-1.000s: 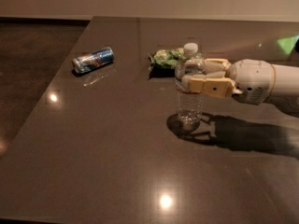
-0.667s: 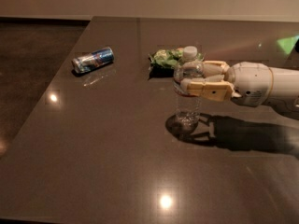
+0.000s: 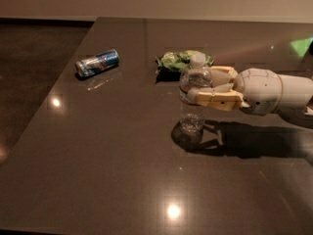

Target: Place water bottle upright

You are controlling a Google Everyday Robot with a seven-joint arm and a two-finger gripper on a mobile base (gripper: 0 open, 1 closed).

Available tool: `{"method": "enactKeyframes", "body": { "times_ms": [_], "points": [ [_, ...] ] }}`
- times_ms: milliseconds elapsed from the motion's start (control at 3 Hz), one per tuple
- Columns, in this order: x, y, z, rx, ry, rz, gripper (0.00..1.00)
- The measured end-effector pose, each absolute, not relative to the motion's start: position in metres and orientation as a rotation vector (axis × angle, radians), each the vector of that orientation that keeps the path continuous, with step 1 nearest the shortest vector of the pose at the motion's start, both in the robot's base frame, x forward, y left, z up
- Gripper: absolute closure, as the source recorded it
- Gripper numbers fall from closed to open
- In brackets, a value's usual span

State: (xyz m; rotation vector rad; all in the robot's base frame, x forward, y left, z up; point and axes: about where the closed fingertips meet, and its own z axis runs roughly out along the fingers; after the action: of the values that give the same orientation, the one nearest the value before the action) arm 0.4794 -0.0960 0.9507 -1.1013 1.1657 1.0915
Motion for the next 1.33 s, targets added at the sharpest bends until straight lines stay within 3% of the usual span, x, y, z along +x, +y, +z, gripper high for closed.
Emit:
{"method": "enactKeyframes", "body": {
  "times_ms": [333, 1000, 1333],
  "points": [
    [0.4796, -0.095, 0.9431, -1.126, 1.16, 1.112, 0.51],
    [0.4802, -0.0931, 0.9393, -1.138, 1.161, 1.128, 0.05],
    [0.4799, -0.0915, 0.9398, -1.14, 1.159, 1.129, 0.0]
  ]
}}
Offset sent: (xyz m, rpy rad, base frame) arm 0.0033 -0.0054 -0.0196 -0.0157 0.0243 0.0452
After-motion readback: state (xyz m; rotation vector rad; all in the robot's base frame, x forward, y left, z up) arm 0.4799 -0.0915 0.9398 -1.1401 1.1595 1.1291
